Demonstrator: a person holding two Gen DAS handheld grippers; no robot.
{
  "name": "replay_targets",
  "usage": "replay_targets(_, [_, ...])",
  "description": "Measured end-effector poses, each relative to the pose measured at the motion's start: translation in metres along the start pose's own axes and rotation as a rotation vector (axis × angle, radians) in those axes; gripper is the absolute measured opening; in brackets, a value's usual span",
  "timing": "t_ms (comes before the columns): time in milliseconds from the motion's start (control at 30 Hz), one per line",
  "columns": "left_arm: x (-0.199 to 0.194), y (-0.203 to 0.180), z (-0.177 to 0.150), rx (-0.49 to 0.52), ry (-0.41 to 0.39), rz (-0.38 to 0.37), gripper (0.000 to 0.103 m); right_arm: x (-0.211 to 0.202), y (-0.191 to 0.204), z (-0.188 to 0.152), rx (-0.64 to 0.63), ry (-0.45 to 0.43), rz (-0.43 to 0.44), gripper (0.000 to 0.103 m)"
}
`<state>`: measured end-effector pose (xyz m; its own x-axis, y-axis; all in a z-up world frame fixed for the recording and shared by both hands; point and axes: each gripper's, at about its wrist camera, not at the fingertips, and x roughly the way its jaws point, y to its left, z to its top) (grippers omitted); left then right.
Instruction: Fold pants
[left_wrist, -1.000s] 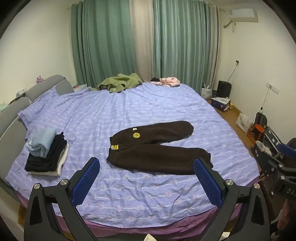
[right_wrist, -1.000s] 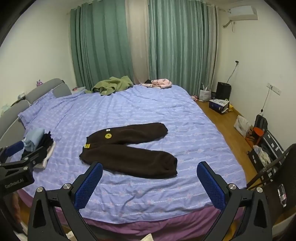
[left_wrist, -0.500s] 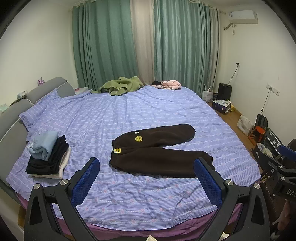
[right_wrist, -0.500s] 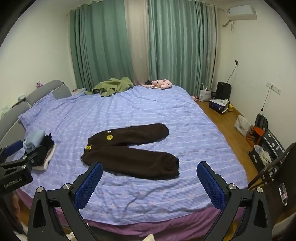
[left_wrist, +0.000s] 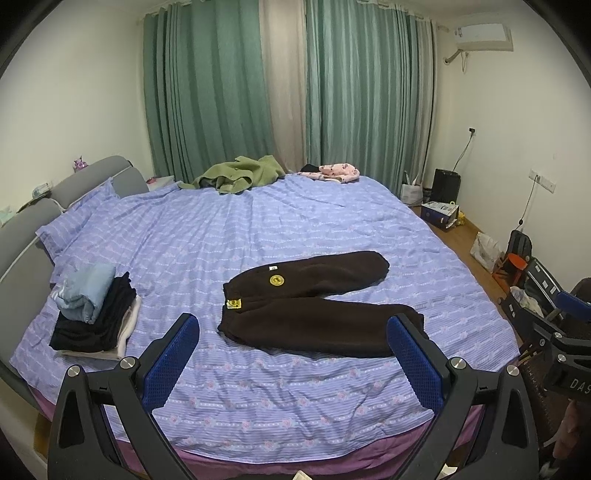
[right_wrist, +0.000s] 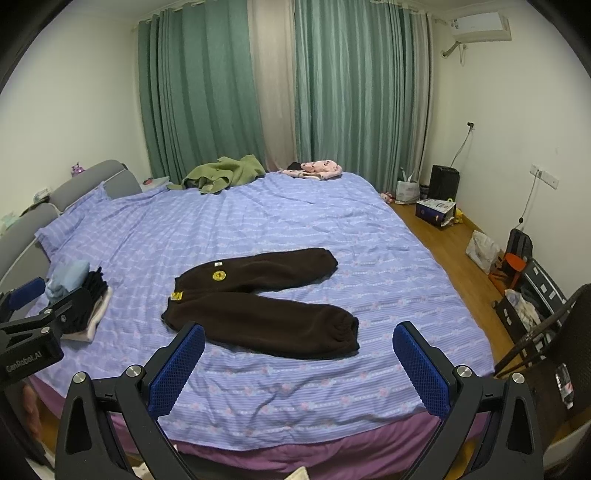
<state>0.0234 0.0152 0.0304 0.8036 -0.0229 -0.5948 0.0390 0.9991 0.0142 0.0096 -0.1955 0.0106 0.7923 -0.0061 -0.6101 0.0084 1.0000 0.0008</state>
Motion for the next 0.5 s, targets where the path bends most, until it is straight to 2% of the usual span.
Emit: replay_targets(500, [0.0045,0.004,0.0008,-0.002,-0.013,-0.02,0.103,-0.0003,0.0027,0.0018,-0.007,-0.014,-0.009,0.103])
